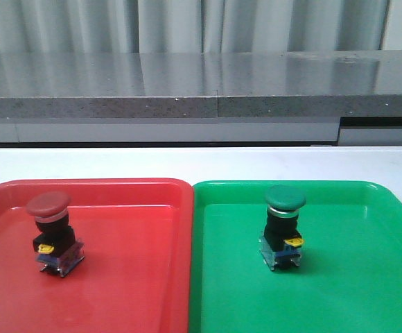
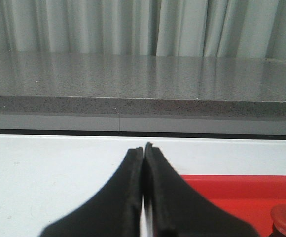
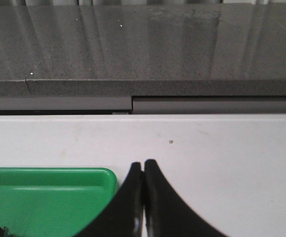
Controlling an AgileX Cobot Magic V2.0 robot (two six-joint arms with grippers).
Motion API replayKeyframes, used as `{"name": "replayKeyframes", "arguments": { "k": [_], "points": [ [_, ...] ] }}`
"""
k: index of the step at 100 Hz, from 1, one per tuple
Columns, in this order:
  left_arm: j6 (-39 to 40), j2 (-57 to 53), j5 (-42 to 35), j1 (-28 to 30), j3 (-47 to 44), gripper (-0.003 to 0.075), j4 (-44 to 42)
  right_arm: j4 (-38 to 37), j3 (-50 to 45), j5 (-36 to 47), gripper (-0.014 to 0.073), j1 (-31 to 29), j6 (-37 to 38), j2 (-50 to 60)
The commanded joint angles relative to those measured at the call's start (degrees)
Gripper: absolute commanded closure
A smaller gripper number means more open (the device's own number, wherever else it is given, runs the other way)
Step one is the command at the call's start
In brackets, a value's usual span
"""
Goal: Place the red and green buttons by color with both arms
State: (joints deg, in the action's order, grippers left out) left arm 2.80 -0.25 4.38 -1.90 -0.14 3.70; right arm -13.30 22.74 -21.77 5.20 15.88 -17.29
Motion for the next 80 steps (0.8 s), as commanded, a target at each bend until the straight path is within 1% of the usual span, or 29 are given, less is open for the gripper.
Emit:
{"name": "replayKeyframes", "arguments": {
  "k": [1, 13, 17, 23, 30, 40, 52, 61, 71, 80],
  "points": [
    [0.58, -1.80, -4.93, 0.16, -0.60, 0.0741, 0.56, -2.12, -1.80, 8.27, 0.0657, -0.36, -0.02, 2.39],
    [0.58, -1.80, -4.93, 0.16, -0.60, 0.0741, 0.56, -2.31, -7.31, 15.08, 0.0657, -1.85, -2.54, 6.37],
    [0.58, -1.80, -4.93, 0.16, -0.60, 0.0741, 0.56, -0.89, -8.91, 17.50, 0.0657, -3.07, -3.90, 7.32],
    [0.58, -1.80, -4.93, 0.16, -0.60, 0.0741, 0.56, 3.76, -11.79, 21.07, 0.0657, -5.04, -6.98, 8.11],
    [0.58, -1.80, -4.93, 0.16, -0.60, 0.0741, 0.56, 7.42, -14.35, 24.49, 0.0657, -7.26, -10.82, 8.53],
    [0.58, -1.80, -4.93, 0.16, -0.60, 0.0741, 0.56, 8.56, -16.99, 27.55, 0.0657, -8.80, -11.68, 9.71],
    [0.58, -1.80, -4.93, 0.16, -0.60, 0.0741, 0.56, 9.02, -20.48, 28.20, 0.0657, -8.81, -11.68, 12.78],
    [0.58, -1.80, -4.93, 0.16, -0.60, 0.0741, 0.56, 11.50, -23.32, 29.12, 0.0657, -8.81, -11.68, 15.89],
    [0.58, -1.80, -4.93, 0.16, -0.60, 0.0741, 0.56, 11.77, -23.23, 26.92, 0.0657, -8.81, -11.68, 19.40],
    [0.58, -1.80, -4.93, 0.16, -0.60, 0.0741, 0.56, 11.60, -23.23, 26.67, 0.0657, -8.81, -11.74, 19.15]
  ]
}}
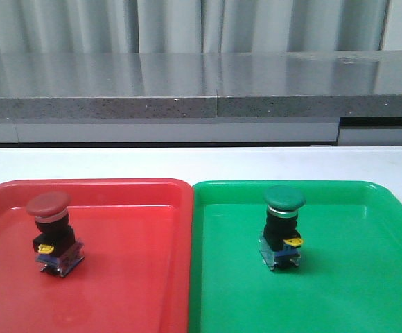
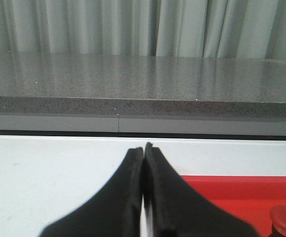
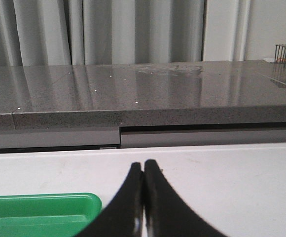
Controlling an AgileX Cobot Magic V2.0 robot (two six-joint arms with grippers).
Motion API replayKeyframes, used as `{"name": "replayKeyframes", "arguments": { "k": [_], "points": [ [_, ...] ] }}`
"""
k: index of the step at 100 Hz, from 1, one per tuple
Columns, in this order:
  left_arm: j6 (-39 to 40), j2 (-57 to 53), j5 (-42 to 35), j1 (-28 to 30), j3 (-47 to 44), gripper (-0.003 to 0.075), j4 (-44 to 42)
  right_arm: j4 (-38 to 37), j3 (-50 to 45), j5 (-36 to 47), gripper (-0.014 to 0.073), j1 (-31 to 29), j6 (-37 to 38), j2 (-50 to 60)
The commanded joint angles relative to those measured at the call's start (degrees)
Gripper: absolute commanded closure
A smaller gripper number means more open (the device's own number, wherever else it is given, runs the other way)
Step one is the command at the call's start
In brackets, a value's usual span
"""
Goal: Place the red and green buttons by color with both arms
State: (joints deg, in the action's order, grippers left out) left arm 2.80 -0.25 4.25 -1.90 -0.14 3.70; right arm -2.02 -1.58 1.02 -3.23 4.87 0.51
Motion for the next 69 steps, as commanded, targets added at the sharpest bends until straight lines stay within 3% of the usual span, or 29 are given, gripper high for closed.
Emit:
{"name": "replayKeyframes", "arguments": {
  "k": [1, 69],
  "points": [
    [0.58, -1.80, -4.81, 0.16, -0.60, 0.0741, 0.56, 0.32, 1.09, 3.78, 0.0657, -0.37, -0.74, 1.35],
    [0.58, -1.80, -4.81, 0.16, -0.60, 0.0741, 0.56, 0.38, 1.09, 3.01, 0.0657, -0.37, -0.68, 1.35]
  ]
}}
